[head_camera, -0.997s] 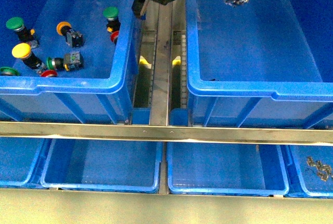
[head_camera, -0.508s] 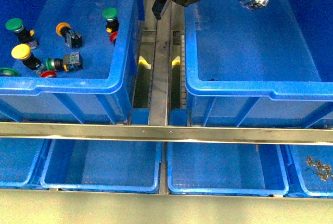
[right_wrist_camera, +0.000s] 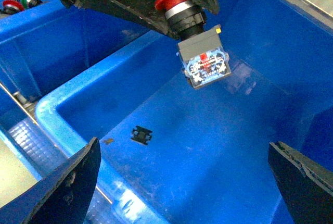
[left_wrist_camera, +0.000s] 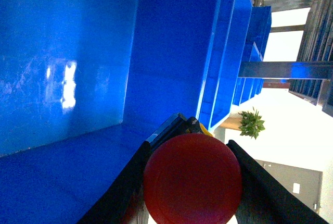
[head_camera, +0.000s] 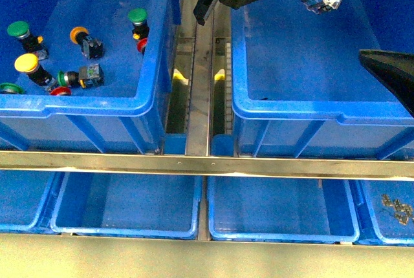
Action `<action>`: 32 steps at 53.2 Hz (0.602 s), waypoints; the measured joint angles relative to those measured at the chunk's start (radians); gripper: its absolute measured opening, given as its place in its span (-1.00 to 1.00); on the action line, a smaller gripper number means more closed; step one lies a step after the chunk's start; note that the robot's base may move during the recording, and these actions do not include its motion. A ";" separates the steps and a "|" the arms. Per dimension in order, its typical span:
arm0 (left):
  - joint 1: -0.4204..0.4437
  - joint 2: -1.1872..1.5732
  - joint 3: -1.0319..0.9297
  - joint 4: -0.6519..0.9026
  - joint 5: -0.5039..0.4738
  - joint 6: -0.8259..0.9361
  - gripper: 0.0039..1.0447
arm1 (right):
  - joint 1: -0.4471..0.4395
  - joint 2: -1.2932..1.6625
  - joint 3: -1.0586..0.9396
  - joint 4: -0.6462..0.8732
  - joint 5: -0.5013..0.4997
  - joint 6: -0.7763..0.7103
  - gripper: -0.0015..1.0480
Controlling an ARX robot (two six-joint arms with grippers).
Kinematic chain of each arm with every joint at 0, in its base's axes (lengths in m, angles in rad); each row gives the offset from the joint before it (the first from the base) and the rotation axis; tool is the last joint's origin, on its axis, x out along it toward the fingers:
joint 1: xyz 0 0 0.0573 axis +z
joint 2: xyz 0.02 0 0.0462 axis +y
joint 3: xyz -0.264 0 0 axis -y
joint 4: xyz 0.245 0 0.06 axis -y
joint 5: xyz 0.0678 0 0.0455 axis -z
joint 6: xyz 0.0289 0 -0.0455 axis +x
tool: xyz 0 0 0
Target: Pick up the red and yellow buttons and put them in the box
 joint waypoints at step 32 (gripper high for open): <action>-0.024 -0.014 0.016 -0.013 0.001 -0.011 -0.36 | 0.082 0.369 0.282 0.196 0.060 -0.132 0.87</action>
